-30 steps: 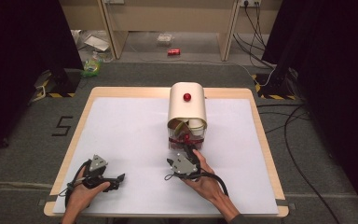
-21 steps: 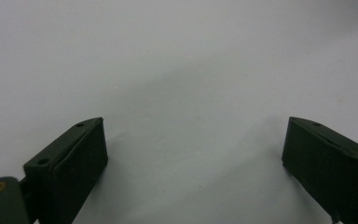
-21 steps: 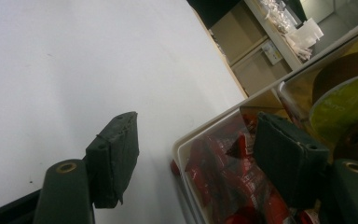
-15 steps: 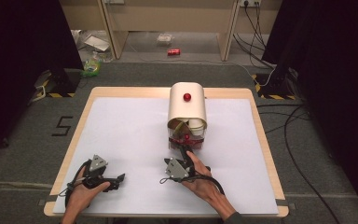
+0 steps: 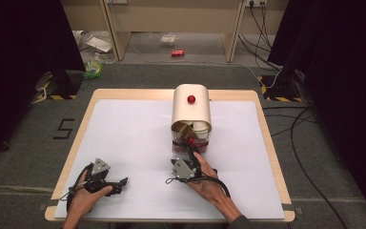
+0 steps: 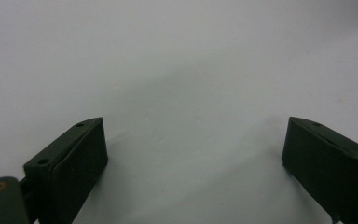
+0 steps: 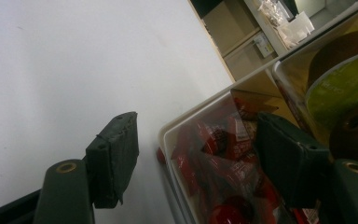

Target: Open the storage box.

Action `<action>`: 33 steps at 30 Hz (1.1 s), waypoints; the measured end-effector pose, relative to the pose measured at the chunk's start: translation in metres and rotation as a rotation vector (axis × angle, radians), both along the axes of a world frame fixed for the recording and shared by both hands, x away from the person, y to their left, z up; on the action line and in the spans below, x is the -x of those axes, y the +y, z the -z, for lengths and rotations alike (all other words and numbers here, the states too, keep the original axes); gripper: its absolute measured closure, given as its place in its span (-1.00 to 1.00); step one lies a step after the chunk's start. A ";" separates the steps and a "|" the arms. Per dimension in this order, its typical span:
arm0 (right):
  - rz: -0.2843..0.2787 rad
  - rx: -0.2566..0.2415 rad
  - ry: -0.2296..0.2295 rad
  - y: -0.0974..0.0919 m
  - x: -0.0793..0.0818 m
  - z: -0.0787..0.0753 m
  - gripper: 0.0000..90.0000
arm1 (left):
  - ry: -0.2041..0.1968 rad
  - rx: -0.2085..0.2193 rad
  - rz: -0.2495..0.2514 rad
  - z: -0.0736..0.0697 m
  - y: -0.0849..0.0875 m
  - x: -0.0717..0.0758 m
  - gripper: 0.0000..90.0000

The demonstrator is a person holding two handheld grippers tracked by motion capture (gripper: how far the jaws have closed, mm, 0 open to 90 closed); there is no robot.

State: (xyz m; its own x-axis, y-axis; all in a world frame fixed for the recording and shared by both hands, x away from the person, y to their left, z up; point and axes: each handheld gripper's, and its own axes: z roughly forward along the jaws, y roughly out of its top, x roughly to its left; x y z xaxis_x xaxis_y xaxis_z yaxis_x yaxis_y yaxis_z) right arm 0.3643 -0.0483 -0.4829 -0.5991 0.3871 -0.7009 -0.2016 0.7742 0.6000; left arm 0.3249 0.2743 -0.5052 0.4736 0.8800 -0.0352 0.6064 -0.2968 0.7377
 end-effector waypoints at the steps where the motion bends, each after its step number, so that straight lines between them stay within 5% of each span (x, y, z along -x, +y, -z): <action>1: -0.001 0.001 0.001 0.000 0.000 0.000 -0.29 | 0.000 0.000 0.000 0.000 0.000 0.000 -0.87; 10: -0.023 -0.041 0.051 -0.006 -0.001 -0.006 -0.18 | -0.001 0.000 0.002 0.000 0.000 0.000 -0.87; 18: -0.060 -0.098 0.142 -0.013 0.004 -0.014 -0.13 | -0.001 0.000 0.002 0.000 0.000 0.000 -0.87; 30: -0.096 -0.256 0.363 -0.026 0.007 -0.027 -0.04 | -0.002 0.000 0.002 0.000 0.000 0.000 -0.87; 33: -0.103 -0.271 0.384 -0.028 0.007 -0.028 -0.02 | -0.002 0.001 0.002 0.000 0.000 0.000 -0.87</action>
State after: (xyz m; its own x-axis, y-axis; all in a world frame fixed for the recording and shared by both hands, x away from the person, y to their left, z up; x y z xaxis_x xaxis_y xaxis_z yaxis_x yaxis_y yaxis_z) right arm 0.3569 -0.0762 -0.4545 -0.8398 0.4502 -0.3035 0.0069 0.5677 0.8232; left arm 0.3247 0.2743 -0.5051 0.4752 0.8792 -0.0351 0.6044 -0.2972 0.7392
